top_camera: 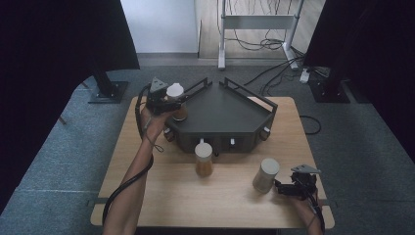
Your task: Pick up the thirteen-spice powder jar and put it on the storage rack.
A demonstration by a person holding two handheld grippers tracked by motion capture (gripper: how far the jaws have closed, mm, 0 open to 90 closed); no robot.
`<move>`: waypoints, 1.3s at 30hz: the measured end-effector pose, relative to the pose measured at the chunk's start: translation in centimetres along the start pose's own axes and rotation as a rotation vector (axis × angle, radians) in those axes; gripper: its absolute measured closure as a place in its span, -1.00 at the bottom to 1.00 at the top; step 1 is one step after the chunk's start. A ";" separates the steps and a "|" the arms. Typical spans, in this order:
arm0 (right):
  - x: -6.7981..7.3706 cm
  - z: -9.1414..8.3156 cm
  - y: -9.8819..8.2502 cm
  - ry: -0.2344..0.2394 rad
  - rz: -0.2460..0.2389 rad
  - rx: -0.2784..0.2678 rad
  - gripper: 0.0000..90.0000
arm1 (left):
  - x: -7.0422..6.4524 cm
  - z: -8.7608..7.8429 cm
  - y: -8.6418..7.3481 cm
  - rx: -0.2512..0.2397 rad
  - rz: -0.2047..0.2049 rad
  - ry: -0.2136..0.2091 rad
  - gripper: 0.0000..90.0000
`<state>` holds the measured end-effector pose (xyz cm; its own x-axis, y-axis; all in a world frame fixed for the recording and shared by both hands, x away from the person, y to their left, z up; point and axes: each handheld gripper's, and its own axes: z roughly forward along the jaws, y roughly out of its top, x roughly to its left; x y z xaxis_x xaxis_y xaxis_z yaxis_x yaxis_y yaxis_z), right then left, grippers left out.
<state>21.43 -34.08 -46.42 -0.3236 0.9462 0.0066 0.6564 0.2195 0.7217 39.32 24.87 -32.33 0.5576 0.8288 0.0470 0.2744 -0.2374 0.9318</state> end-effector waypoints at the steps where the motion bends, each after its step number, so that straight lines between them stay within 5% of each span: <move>1: 0.0 0.0 0.0 0.000 0.000 0.000 -1.00 | 0.0 0.0 0.0 0.001 0.002 0.000 -0.37; 19: 0.0 0.0 0.0 0.000 0.000 0.000 -1.00 | -0.2 -0.4 0.7 0.003 0.035 0.008 -0.80; 39: 0.0 0.0 0.0 0.000 0.000 0.000 -1.00 | 0.2 -4.0 1.7 -0.045 0.069 -0.016 -0.87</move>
<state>21.43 -34.07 -46.42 -0.3236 0.9462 0.0062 0.6566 0.2199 0.7215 36.74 26.65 -29.26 0.5866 0.8028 0.1065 0.1990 -0.2704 0.9420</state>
